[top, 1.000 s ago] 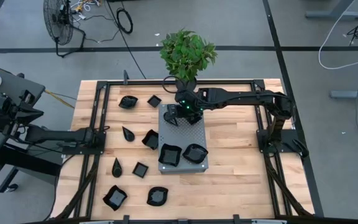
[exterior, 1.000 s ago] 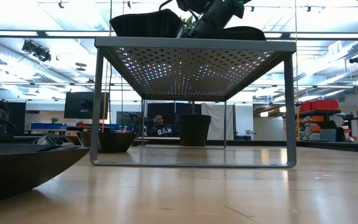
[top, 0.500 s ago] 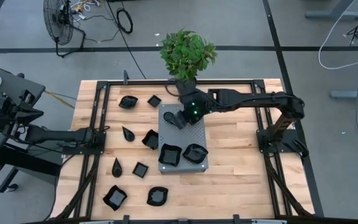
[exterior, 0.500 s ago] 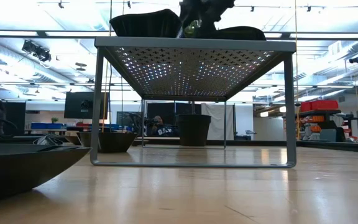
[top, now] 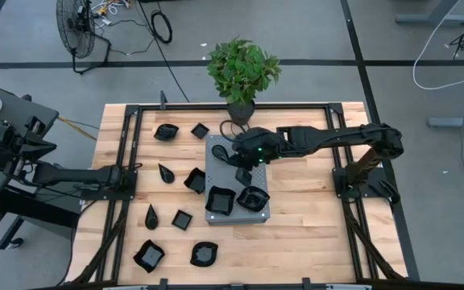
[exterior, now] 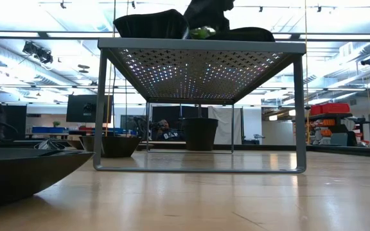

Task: Pick & Place Mini shaped plates
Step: Stack the black bowl on top of the black bowl on the shelf

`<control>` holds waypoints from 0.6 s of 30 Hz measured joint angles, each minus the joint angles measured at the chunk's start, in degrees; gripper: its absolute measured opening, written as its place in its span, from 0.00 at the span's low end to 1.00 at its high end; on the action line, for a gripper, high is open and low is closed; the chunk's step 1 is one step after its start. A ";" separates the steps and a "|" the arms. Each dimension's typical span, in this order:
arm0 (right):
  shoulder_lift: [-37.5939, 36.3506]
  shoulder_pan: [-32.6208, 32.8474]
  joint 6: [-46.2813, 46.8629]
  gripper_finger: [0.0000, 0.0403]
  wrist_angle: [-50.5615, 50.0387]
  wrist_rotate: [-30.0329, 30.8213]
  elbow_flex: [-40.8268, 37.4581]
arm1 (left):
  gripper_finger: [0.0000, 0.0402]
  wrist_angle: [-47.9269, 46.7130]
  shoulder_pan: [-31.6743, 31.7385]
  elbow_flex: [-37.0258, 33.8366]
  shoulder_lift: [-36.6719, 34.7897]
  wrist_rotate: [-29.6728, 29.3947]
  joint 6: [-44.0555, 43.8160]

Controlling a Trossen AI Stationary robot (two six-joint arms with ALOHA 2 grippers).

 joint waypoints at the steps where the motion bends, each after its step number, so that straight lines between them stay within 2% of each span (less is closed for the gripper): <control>1: -0.84 0.11 0.05 0.12 1.14 0.01 -1.42 | 0.06 0.01 -0.01 -0.02 0.02 -0.01 0.02; 6: -6.58 0.39 0.06 0.01 8.41 0.08 -10.16 | 0.06 0.00 0.00 -0.01 0.01 -0.01 0.02; 18: -24.17 0.49 -9.68 0.01 18.10 1.07 -31.47 | 0.06 0.02 -0.01 -0.01 0.00 -0.03 0.02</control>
